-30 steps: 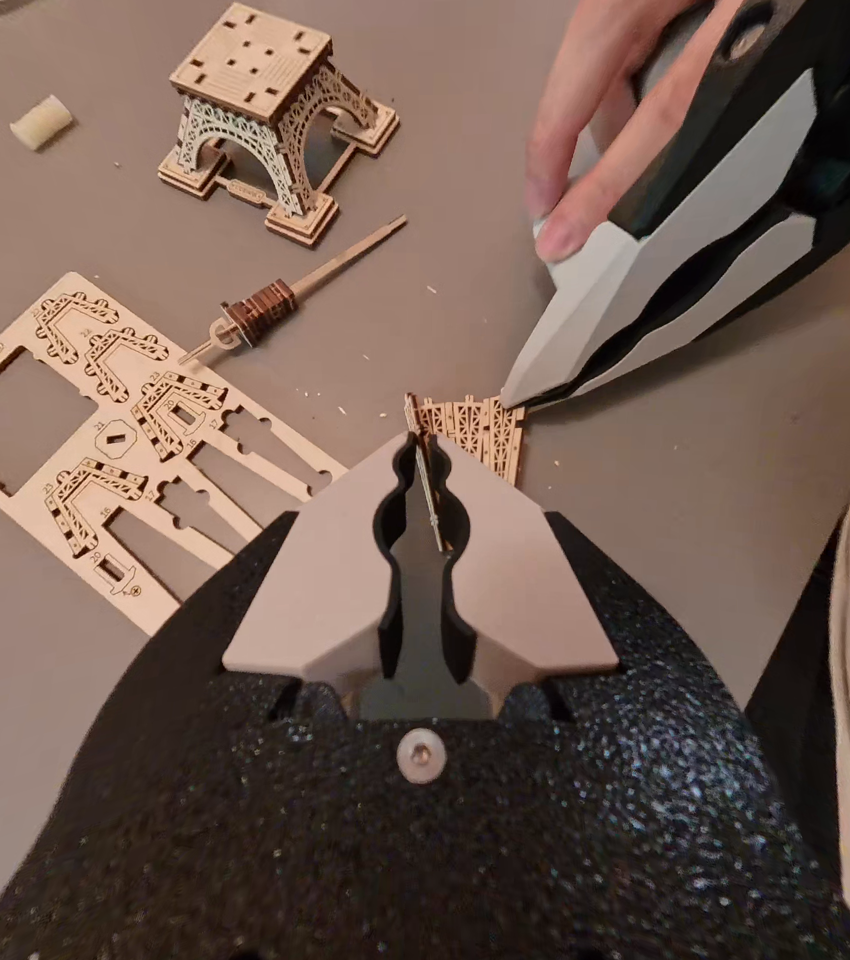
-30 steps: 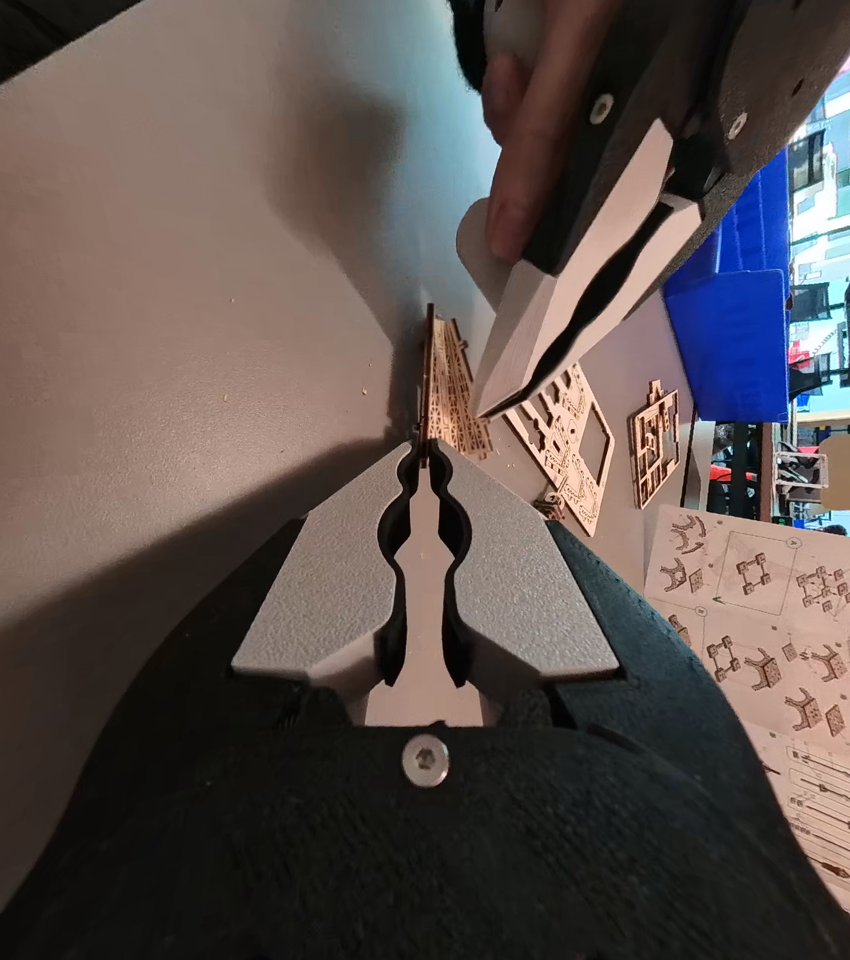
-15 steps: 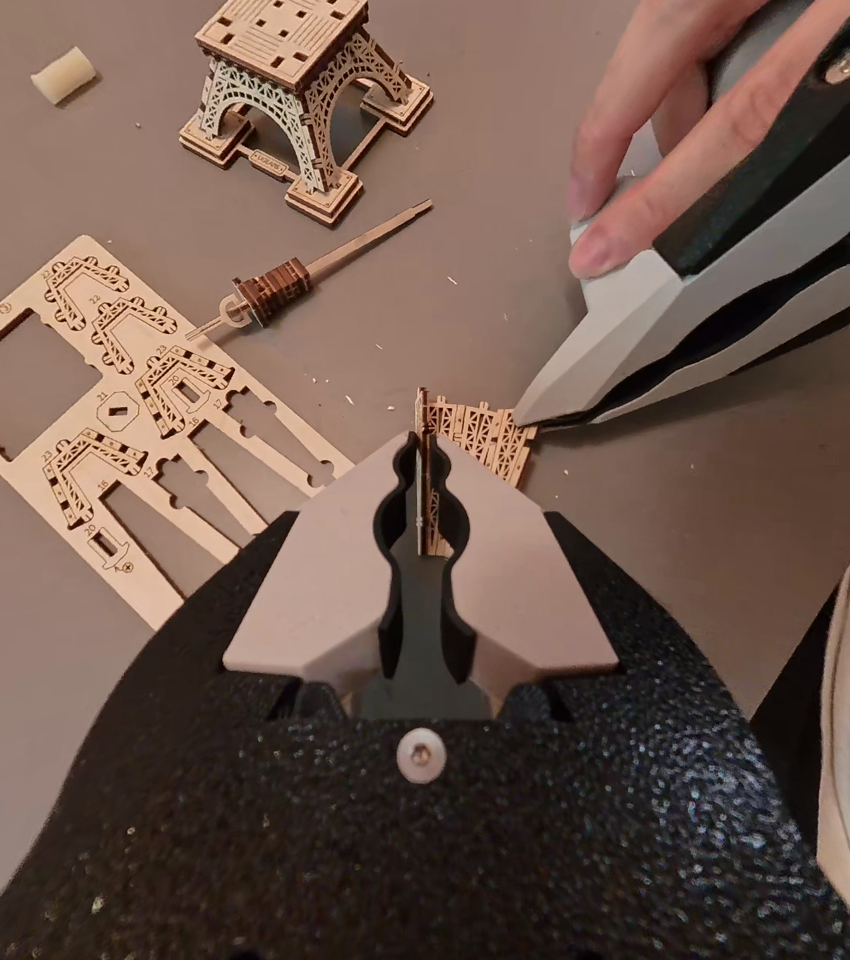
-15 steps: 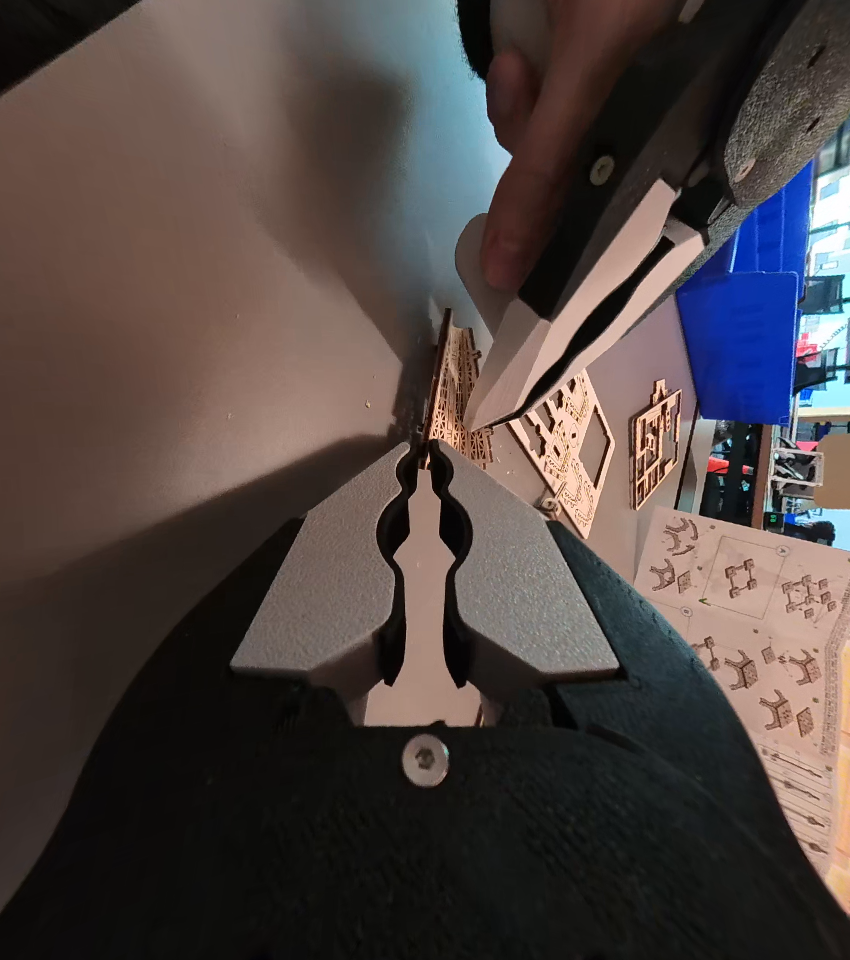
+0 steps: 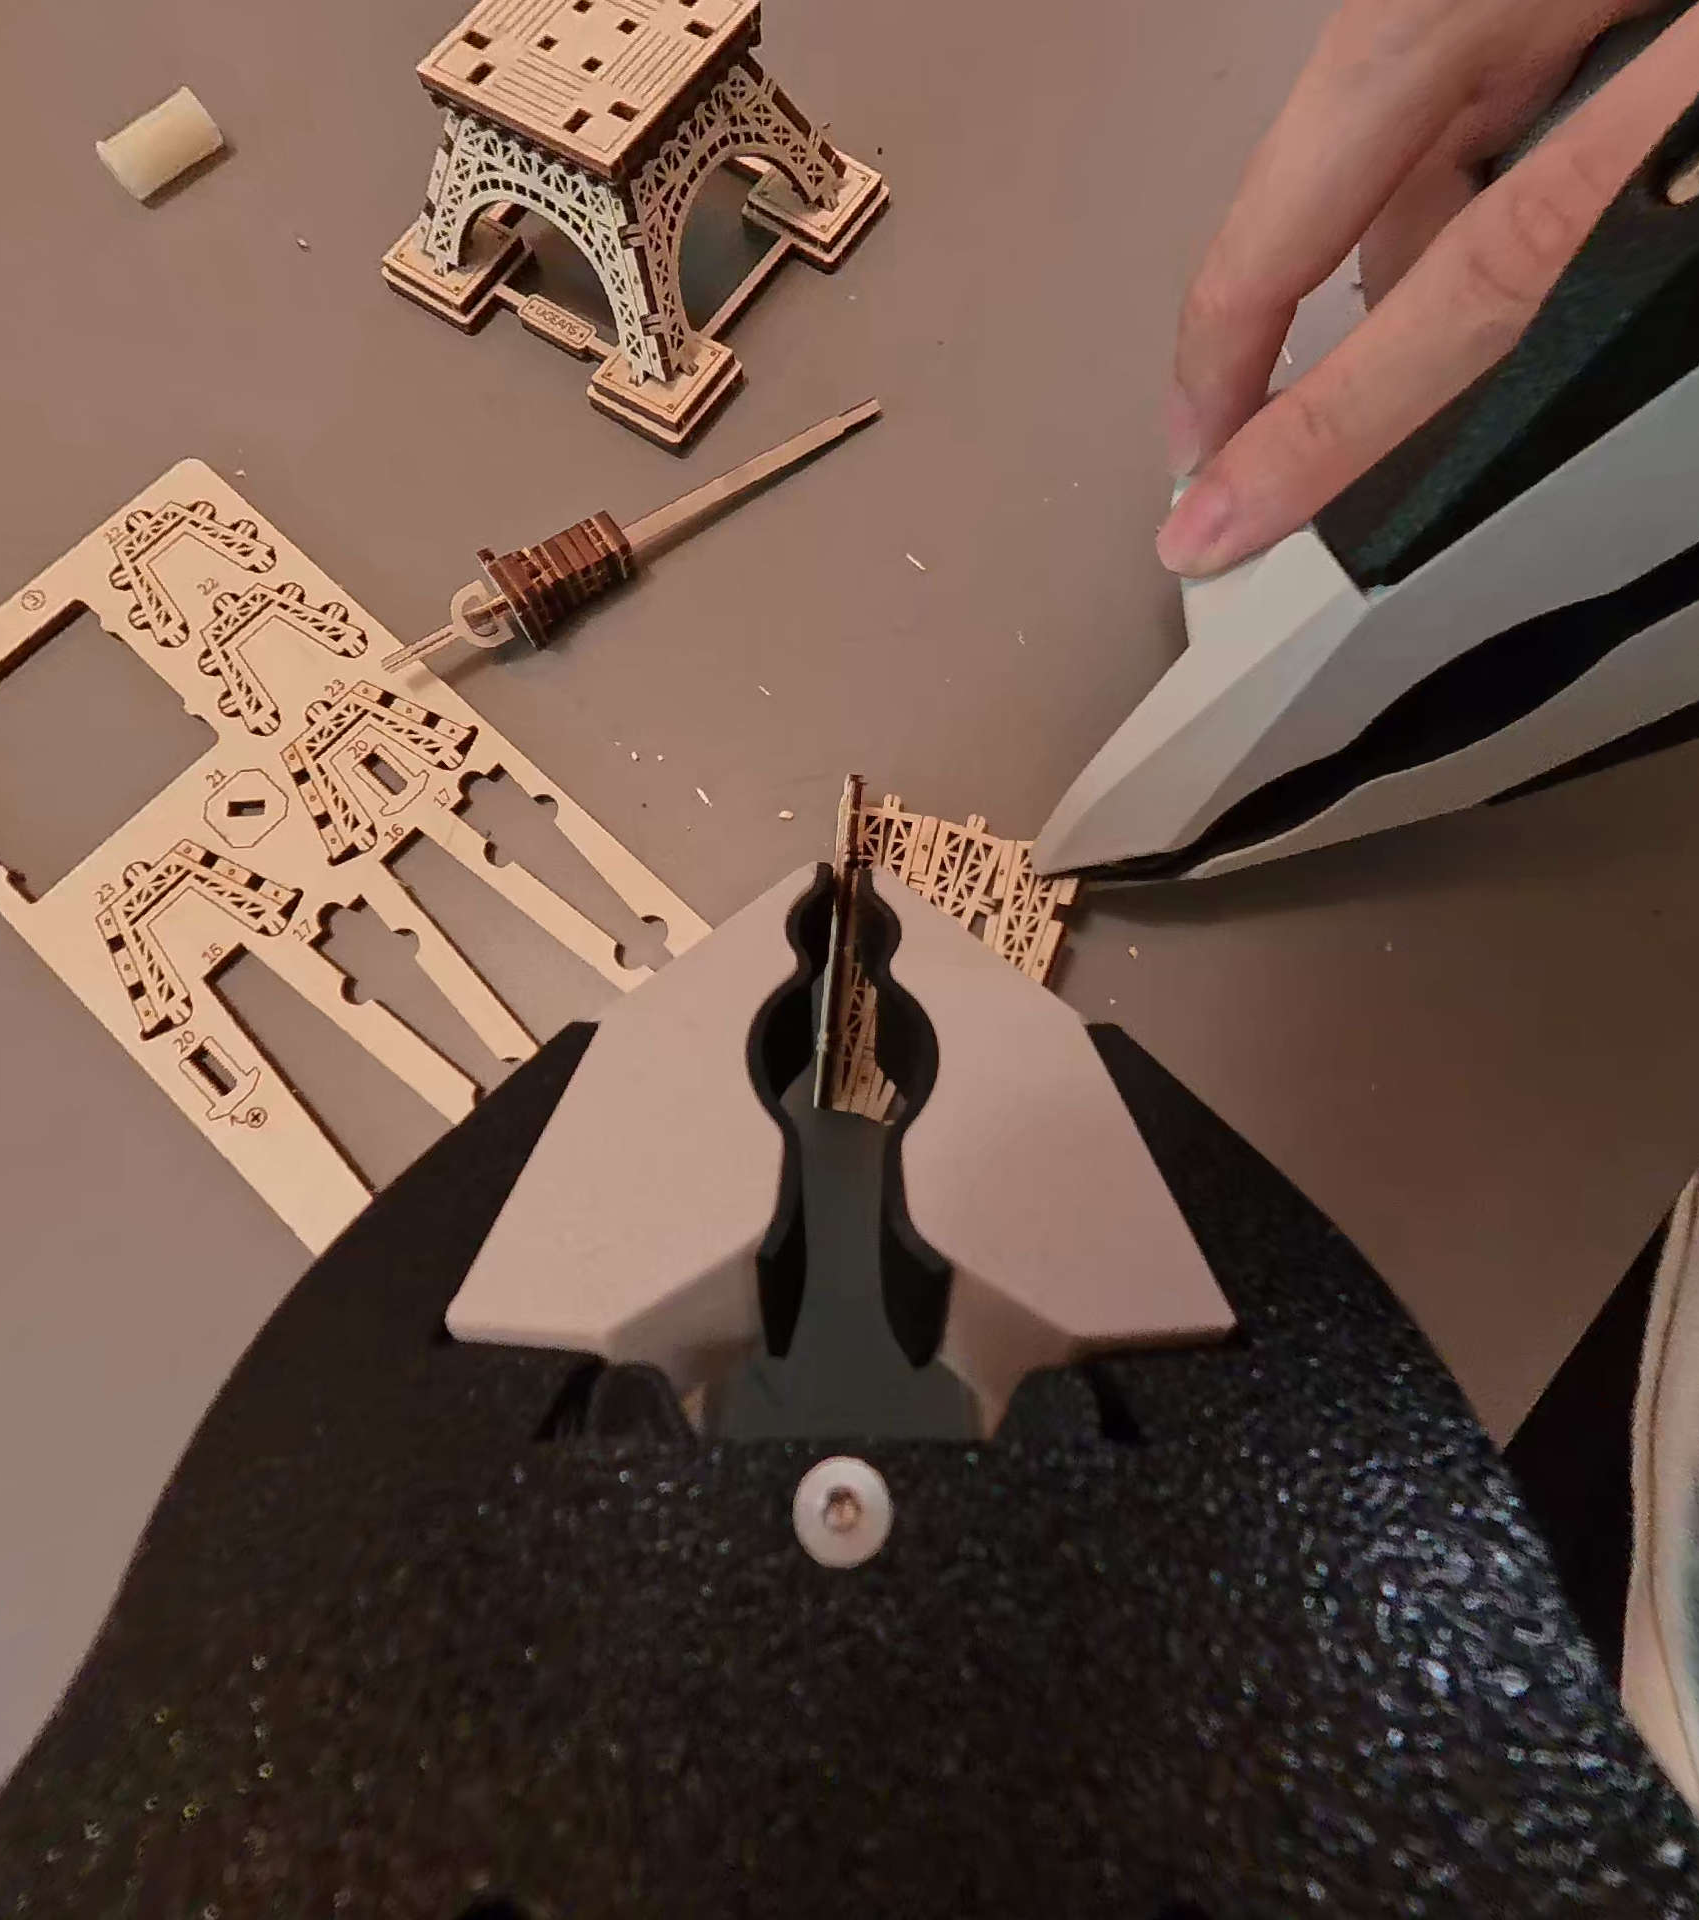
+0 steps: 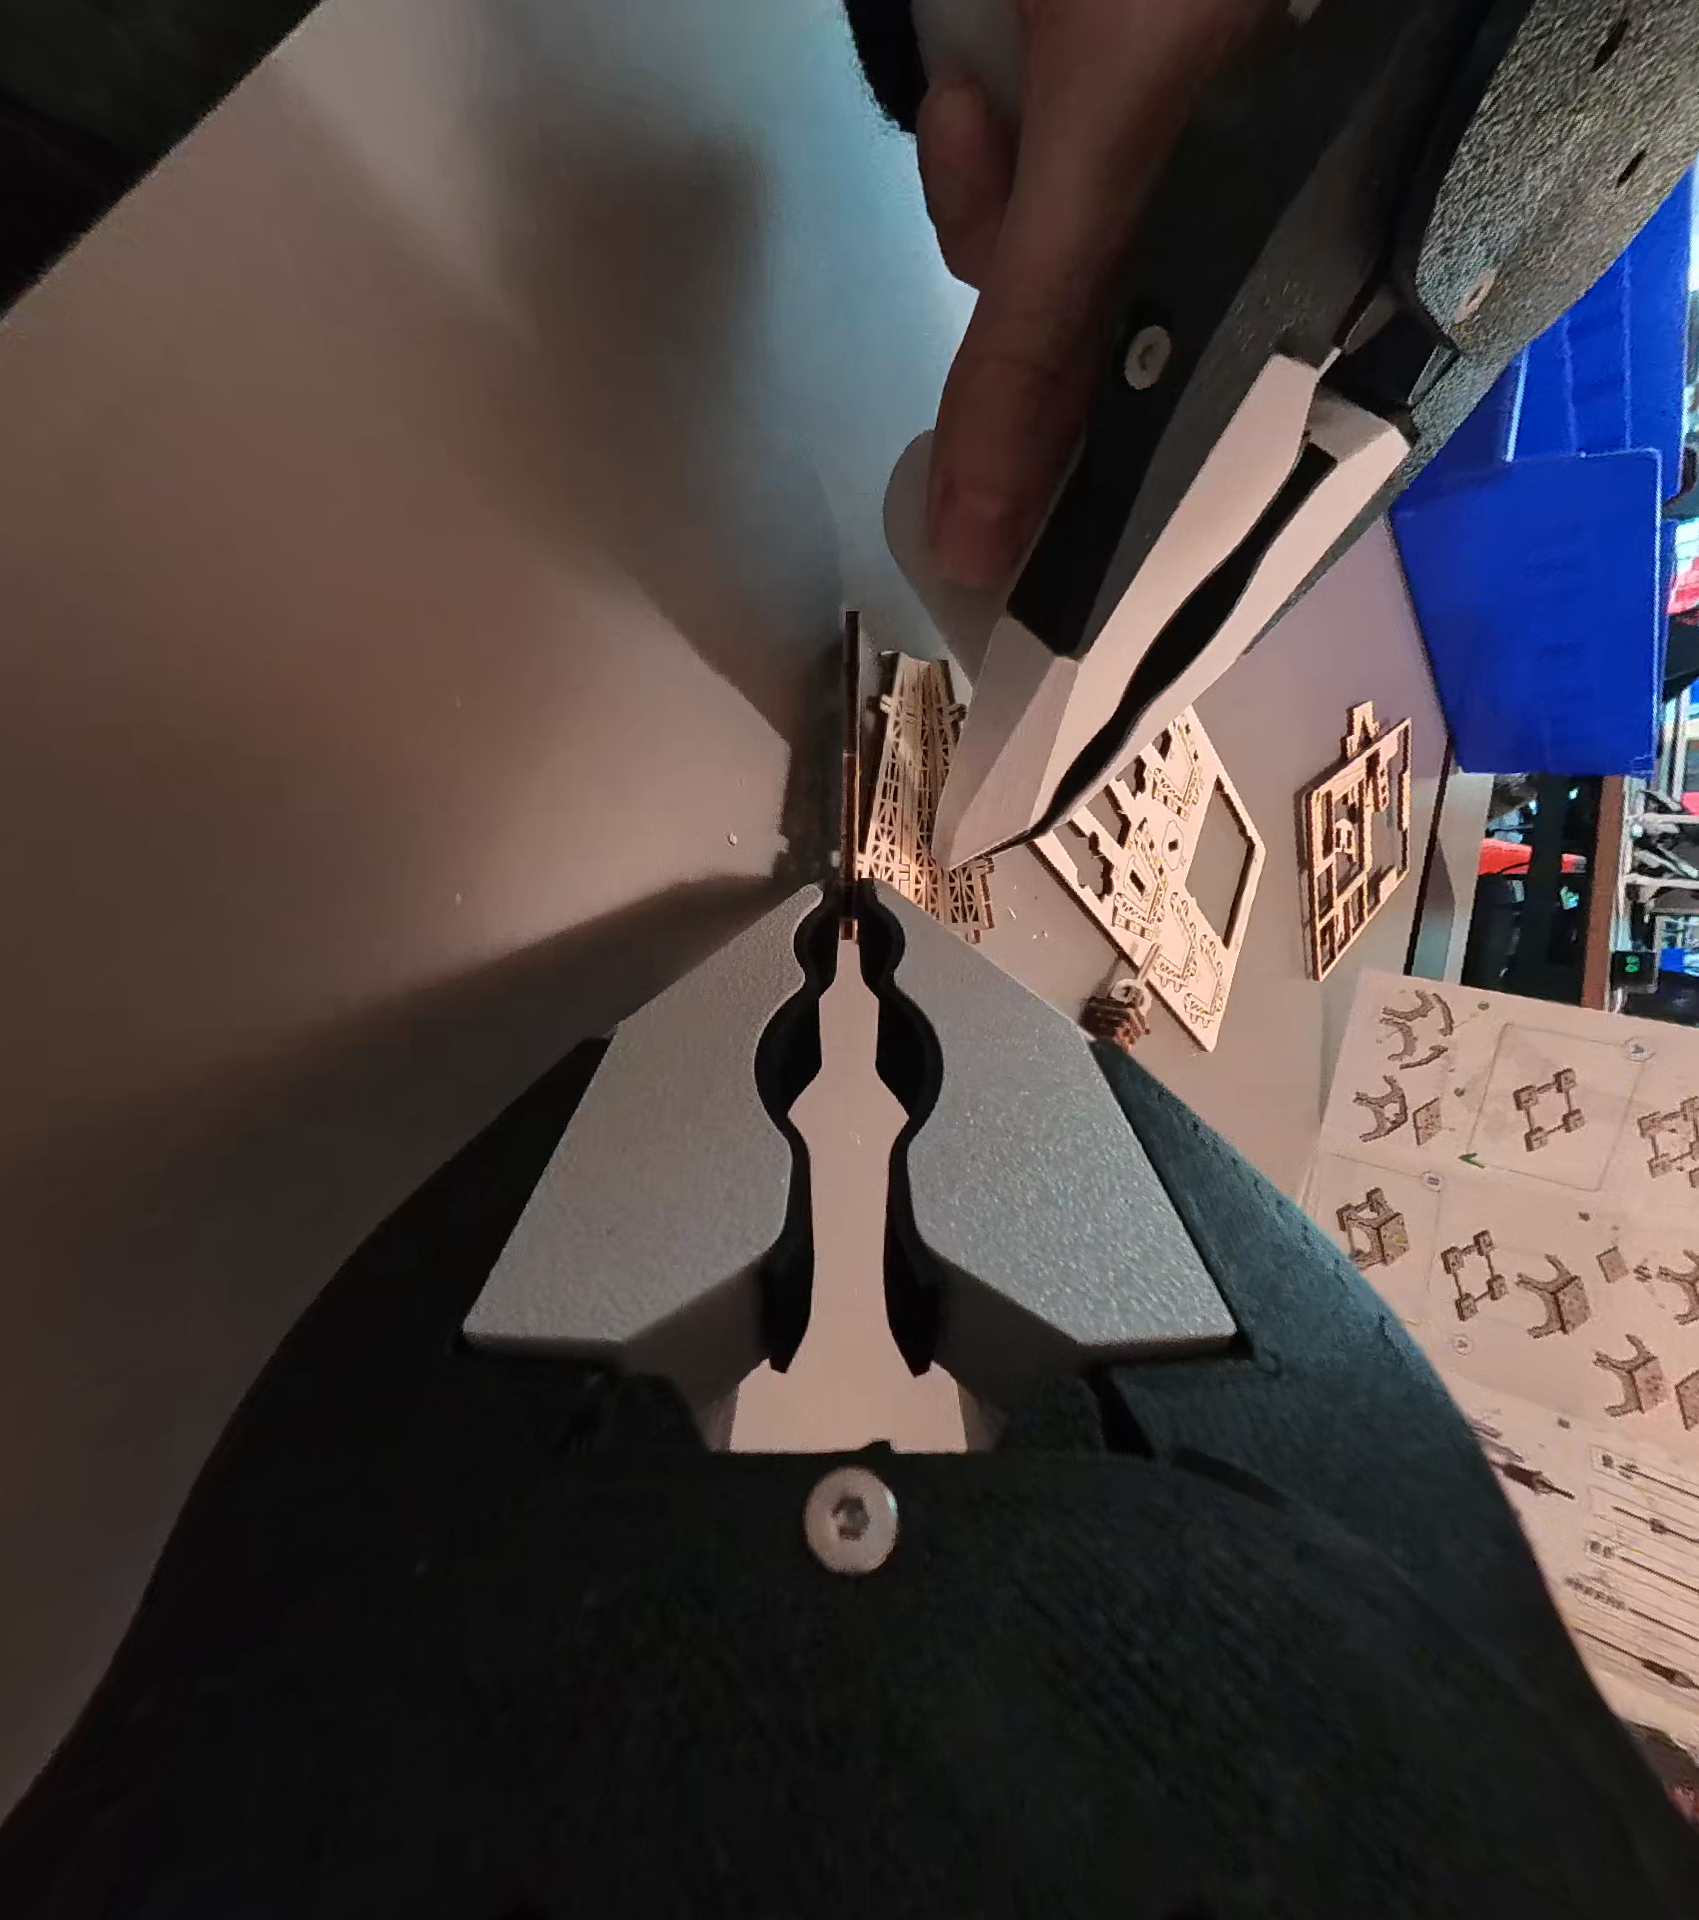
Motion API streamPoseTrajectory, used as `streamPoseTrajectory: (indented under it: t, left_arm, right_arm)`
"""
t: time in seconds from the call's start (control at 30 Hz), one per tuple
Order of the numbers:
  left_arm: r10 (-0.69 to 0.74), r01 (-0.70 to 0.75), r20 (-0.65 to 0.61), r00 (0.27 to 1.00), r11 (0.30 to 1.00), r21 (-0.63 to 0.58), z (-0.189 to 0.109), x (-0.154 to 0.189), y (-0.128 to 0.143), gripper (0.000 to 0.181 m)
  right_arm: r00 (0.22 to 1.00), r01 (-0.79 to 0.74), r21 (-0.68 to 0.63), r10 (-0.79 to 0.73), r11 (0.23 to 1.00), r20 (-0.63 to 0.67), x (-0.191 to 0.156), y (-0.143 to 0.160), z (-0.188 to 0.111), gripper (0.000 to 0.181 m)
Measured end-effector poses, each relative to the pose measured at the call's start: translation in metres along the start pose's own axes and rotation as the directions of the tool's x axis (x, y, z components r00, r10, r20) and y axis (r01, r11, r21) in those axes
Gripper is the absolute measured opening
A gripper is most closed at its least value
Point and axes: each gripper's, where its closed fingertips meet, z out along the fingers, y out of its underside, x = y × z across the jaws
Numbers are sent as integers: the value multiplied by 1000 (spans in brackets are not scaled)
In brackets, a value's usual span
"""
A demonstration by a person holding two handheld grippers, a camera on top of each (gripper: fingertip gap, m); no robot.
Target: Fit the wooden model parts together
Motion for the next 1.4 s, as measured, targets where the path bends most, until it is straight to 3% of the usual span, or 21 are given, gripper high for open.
streamPoseTrajectory:
  t: [0.47,1.03,1.17,1.4]
  left_arm:
    - [-23,23,34,999,1000,-8,-1,-4,1,2]
    - [-16,17,66,998,1000,-12,-2,-6,3,1]
    - [-11,12,69,998,1000,-15,-2,-6,3,1]
    - [-11,12,73,997,1000,-19,-2,-6,3,1]
  right_arm:
    - [994,-87,-31,85,996,-61,3,-1,4,0]
    - [991,-56,-35,51,998,-124,9,-1,1,0]
    - [997,-60,-27,58,998,-58,-1,-2,2,0]
    - [991,-40,-27,36,999,-132,9,-2,1,0]
